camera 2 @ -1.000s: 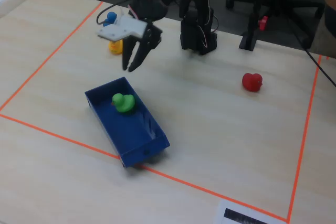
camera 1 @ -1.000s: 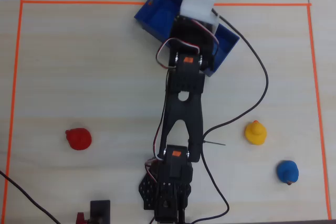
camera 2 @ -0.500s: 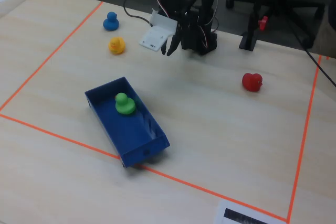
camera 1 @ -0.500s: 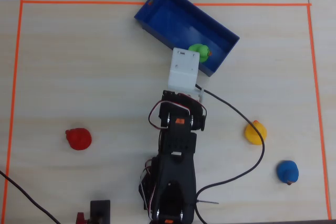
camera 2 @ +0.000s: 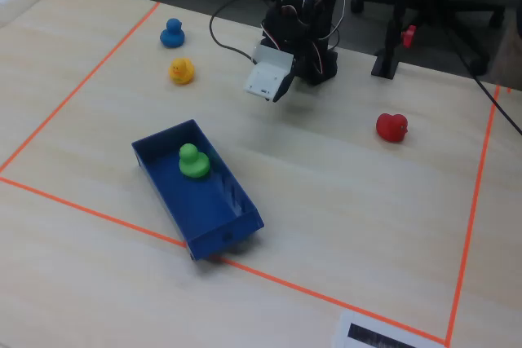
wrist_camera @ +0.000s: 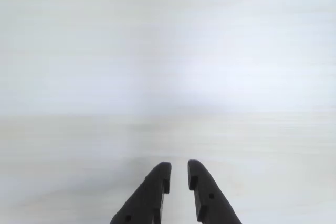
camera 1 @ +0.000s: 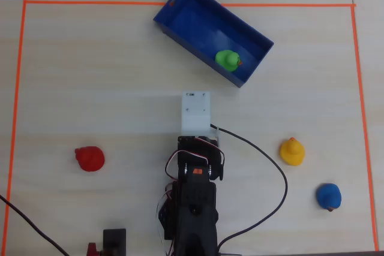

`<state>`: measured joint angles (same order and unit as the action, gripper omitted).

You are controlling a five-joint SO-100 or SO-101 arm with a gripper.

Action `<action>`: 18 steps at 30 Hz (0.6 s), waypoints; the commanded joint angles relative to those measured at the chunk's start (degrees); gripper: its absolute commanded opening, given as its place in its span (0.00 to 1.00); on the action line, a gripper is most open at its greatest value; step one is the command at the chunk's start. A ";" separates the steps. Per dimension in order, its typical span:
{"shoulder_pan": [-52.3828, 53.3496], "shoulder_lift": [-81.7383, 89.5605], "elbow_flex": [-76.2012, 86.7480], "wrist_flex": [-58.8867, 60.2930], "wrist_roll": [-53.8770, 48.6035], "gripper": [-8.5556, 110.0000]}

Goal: Grasp green duck and put it into box.

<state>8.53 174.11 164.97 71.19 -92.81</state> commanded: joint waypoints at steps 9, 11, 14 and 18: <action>-2.55 8.17 6.94 4.57 -0.18 0.07; -2.72 9.49 8.17 5.54 -0.18 0.07; -2.72 10.63 9.67 6.24 0.00 0.07; -2.11 12.22 12.22 5.19 -0.26 0.07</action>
<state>6.06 185.45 175.08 76.11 -92.46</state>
